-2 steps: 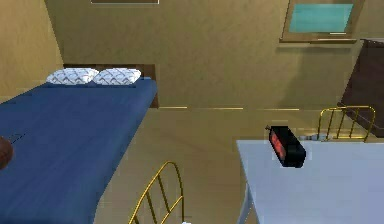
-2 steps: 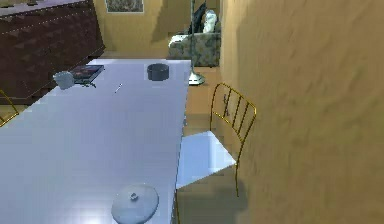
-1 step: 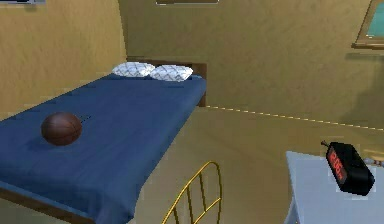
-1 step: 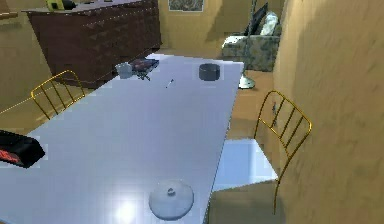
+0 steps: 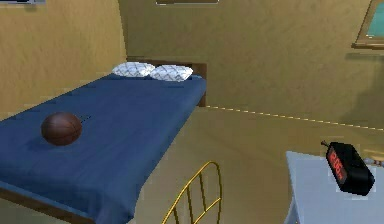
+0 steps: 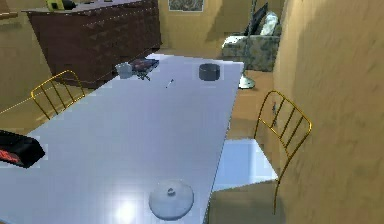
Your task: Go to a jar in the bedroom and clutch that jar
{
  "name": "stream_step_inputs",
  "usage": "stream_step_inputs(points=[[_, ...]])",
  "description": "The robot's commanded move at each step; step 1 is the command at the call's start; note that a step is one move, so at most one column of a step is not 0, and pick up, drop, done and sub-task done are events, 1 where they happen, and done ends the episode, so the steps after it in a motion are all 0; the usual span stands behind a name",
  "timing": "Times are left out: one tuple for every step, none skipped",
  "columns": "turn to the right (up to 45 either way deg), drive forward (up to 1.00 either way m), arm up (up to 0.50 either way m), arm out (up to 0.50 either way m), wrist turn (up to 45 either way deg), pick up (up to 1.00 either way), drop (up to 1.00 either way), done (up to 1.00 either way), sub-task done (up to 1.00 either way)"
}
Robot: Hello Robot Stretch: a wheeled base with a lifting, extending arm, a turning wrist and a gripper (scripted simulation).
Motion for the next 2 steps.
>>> stream_step_inputs(points=[[0.0,0.00,0.38,0.00,0.0,0.00,0.00,0.00,0.00],[0.0,0.00,0.00,0.06,0.0,0.00,0.00,0.00,0.00]])
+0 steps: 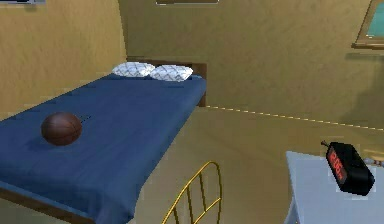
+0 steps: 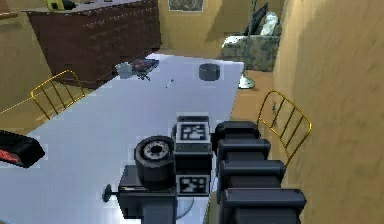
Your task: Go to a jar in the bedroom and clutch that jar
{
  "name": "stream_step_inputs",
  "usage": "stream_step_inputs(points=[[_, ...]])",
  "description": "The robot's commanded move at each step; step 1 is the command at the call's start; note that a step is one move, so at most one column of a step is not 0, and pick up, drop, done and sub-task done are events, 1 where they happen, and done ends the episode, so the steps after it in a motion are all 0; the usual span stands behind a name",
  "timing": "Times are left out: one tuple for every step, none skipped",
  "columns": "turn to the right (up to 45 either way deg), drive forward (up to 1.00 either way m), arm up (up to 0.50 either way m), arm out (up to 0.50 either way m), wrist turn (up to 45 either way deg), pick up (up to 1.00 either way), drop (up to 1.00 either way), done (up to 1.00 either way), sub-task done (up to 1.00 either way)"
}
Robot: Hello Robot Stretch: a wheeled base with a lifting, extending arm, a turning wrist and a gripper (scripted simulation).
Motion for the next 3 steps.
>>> stream_step_inputs(points=[[0.0,0.00,0.00,0.00,45.0,0.00,0.00,0.00,0.00],[0.0,0.00,0.00,0.00,45.0,0.00,0.00,0.00,0.00],[0.0,0.00,0.00,0.00,45.0,0.00,0.00,0.00,0.00]])
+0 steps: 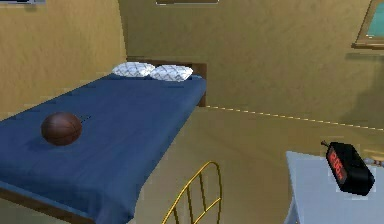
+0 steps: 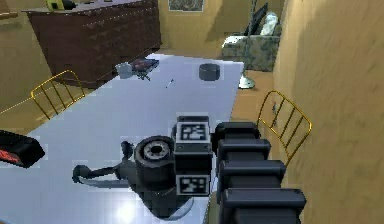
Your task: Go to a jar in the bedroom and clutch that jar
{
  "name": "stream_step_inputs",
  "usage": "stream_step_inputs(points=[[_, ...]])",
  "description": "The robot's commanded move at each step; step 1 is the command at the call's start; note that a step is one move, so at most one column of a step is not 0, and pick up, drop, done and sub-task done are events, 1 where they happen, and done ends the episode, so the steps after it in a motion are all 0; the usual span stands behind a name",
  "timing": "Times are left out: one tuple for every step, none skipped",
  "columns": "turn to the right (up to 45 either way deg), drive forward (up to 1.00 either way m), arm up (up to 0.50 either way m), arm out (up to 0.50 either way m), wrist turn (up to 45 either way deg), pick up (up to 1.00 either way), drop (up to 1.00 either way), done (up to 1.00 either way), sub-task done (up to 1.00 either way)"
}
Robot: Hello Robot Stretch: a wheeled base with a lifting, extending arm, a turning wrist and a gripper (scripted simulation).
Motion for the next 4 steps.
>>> stream_step_inputs(points=[[0.0,0.00,0.00,0.00,33.0,0.00,0.00,0.00,0.00],[0.0,0.00,-0.30,0.00,0.0,0.00,0.00,0.00,0.00],[0.0,0.00,0.00,0.00,0.0,1.00,0.00,0.00,0.00],[0.0,0.00,0.10,0.00,0.0,0.00,0.00,0.00,0.00]])
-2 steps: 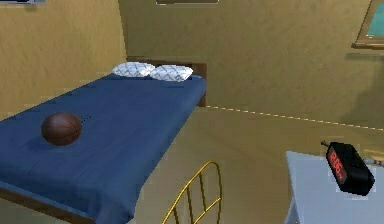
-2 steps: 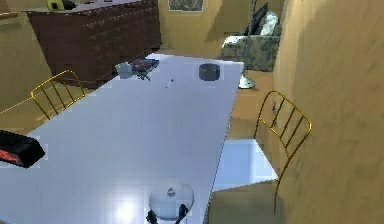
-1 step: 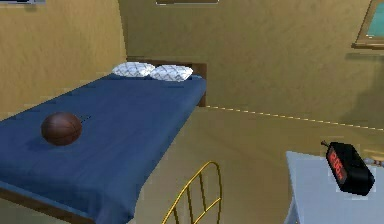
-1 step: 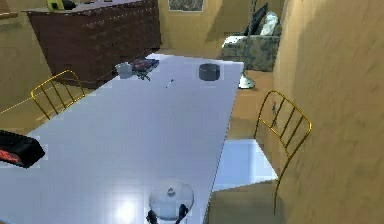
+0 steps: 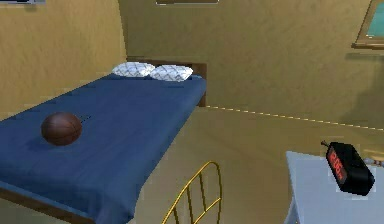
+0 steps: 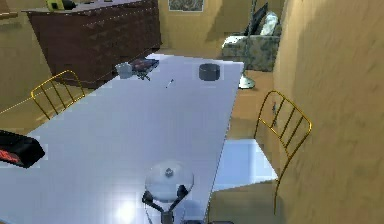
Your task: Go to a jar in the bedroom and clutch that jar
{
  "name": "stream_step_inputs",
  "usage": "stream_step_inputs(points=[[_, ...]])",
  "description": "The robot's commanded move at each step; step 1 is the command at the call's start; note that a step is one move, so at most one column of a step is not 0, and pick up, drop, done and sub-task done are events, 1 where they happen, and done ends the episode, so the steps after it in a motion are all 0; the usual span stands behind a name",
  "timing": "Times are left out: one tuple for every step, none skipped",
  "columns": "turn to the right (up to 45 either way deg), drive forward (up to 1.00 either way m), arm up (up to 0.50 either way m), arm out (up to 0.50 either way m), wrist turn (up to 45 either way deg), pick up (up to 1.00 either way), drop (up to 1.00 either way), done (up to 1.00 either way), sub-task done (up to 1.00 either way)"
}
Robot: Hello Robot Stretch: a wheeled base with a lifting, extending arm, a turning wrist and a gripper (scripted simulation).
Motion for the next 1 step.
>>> stream_step_inputs(points=[[0.0,0.00,0.00,0.00,0.0,0.00,0.00,1.00,0.00]])
